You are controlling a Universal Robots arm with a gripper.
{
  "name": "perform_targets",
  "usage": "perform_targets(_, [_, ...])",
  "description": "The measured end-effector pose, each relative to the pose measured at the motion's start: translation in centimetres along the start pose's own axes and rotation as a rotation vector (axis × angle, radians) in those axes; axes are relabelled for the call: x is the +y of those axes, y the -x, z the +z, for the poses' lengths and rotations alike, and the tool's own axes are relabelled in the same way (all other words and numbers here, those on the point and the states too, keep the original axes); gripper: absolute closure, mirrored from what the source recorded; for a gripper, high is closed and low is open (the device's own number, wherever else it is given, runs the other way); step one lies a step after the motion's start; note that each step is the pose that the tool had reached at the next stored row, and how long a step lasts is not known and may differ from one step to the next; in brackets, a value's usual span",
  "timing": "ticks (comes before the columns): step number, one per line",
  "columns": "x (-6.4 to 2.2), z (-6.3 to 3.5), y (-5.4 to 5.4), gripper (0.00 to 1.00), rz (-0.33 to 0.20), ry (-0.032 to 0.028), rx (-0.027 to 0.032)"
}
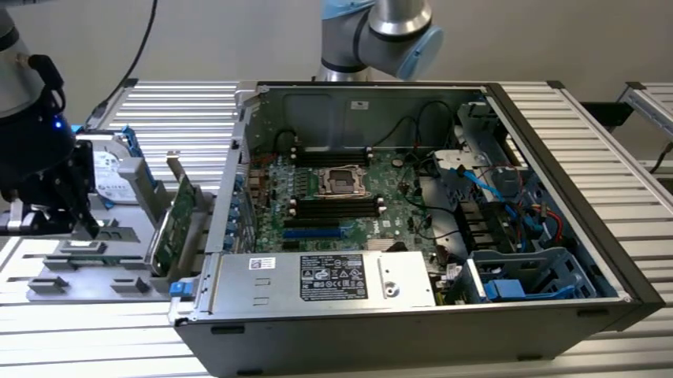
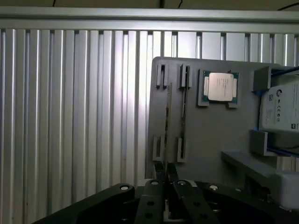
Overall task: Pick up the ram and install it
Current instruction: 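Pick up the ram and move it above insertion slot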
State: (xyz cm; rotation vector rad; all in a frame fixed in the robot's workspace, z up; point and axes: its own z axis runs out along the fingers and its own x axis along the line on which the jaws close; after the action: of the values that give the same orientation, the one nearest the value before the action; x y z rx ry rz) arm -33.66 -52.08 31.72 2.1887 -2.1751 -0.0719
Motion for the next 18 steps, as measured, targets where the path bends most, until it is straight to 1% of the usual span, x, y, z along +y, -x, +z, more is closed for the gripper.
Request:
perform_targets(10, [-3.76,-4.83,0.0,0.86,-0.001,0.0205,-0.0002])
perform_targets(18, [-6.77,-8.56,-0.1,0.86,-0.001,0.0402,-0.0003])
